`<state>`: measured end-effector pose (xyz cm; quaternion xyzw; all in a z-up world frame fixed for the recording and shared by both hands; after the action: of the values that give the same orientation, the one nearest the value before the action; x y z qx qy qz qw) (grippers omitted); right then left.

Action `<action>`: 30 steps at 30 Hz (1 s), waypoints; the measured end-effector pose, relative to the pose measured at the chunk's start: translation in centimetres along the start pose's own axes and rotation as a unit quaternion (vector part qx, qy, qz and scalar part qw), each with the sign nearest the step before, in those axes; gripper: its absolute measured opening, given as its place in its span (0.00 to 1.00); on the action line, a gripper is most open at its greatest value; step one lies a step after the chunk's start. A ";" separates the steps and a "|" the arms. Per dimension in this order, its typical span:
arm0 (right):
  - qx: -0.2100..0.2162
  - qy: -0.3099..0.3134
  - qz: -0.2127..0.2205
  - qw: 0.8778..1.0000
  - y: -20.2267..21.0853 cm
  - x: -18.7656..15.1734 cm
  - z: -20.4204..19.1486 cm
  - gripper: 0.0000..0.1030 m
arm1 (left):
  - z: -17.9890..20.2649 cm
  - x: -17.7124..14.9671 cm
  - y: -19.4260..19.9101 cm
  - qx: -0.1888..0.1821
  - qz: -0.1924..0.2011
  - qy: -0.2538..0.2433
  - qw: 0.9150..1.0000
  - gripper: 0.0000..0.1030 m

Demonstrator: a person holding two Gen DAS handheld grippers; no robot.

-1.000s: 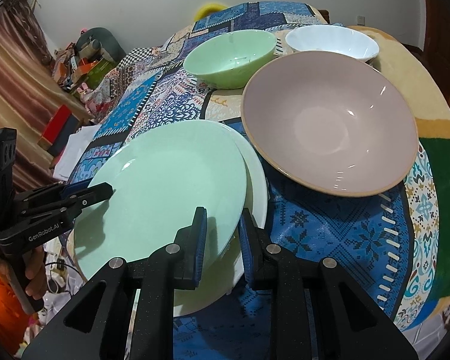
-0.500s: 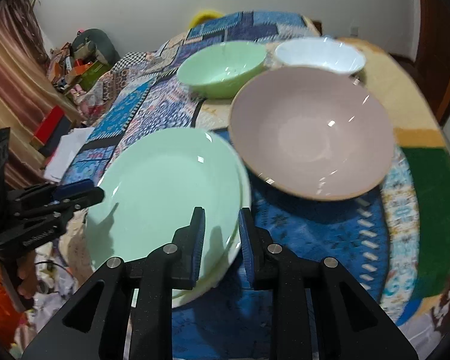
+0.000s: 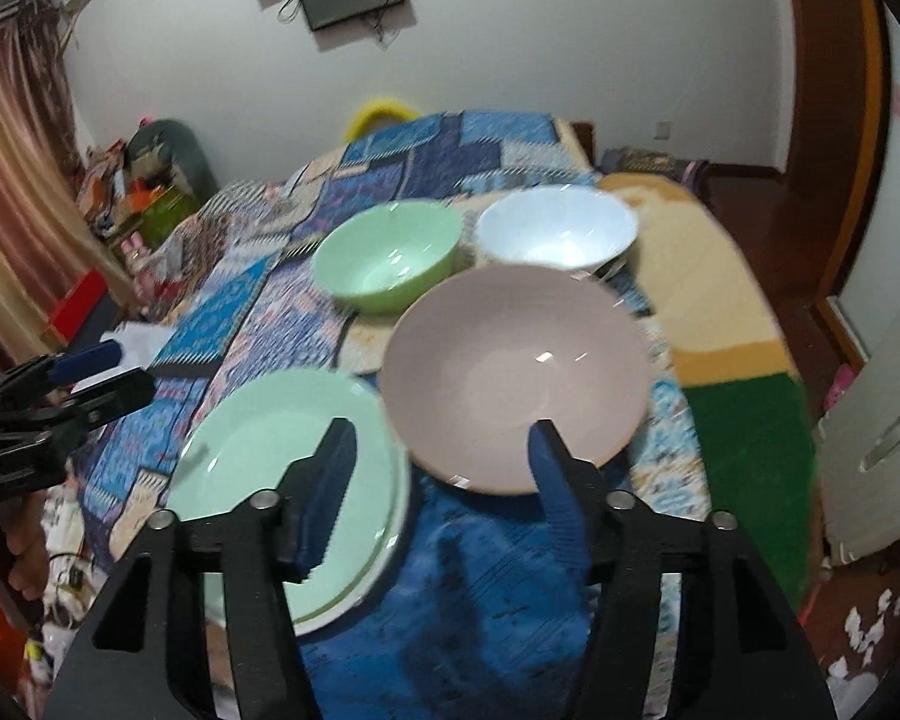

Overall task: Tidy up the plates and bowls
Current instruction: 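Lower the pale green plate onto the white plate and open both tools, then grasp the large pink bowl rim with both tools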

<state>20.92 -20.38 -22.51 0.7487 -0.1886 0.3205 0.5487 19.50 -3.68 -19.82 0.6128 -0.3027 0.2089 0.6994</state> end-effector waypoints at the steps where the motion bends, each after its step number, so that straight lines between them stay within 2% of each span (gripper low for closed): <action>1: -0.004 -0.003 0.003 1.000 0.1 0.3 0.4 0.61 | 0.3 0.6 0.0 -0.002 0.005 0.000 1.000 0.88; 3: -0.012 -0.013 0.012 1.000 0.4 0.8 1.4 0.69 | 1.0 1.7 -0.1 -0.008 0.016 0.000 1.000 0.91; 9: -0.042 -0.034 0.022 0.998 0.2 1.5 4.6 0.71 | 3.0 3.7 -3.1 -0.023 0.008 -0.012 1.000 0.93; 20: -0.053 -0.074 -0.007 0.996 -3.3 0.5 8.1 0.71 | 6.2 4.1 -11.3 -0.044 -0.051 -0.030 0.997 0.92; 22: -0.050 -0.077 -0.012 0.996 -3.8 0.3 8.2 0.70 | 6.6 3.9 -12.7 -0.047 -0.064 -0.031 0.996 0.83; 30: -0.030 -0.085 -0.034 0.995 -5.6 -0.6 8.4 0.40 | 7.7 3.0 -16.1 -0.066 -0.107 -0.025 0.992 0.51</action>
<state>26.39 -26.55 -28.44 0.7623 -0.2183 0.2314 0.5636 31.08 -14.08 -29.05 0.5988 -0.2658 0.0974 0.7492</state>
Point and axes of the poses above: each gripper's, at about its wrist camera, not at the fingertips, and y roughly against the way its jaws point, z to its right, x to its top, the point moved 8 cm from there along -y, roughly the way its jaws point, and after that the axes turned 2 degrees about -x, right-handed, at the moved point
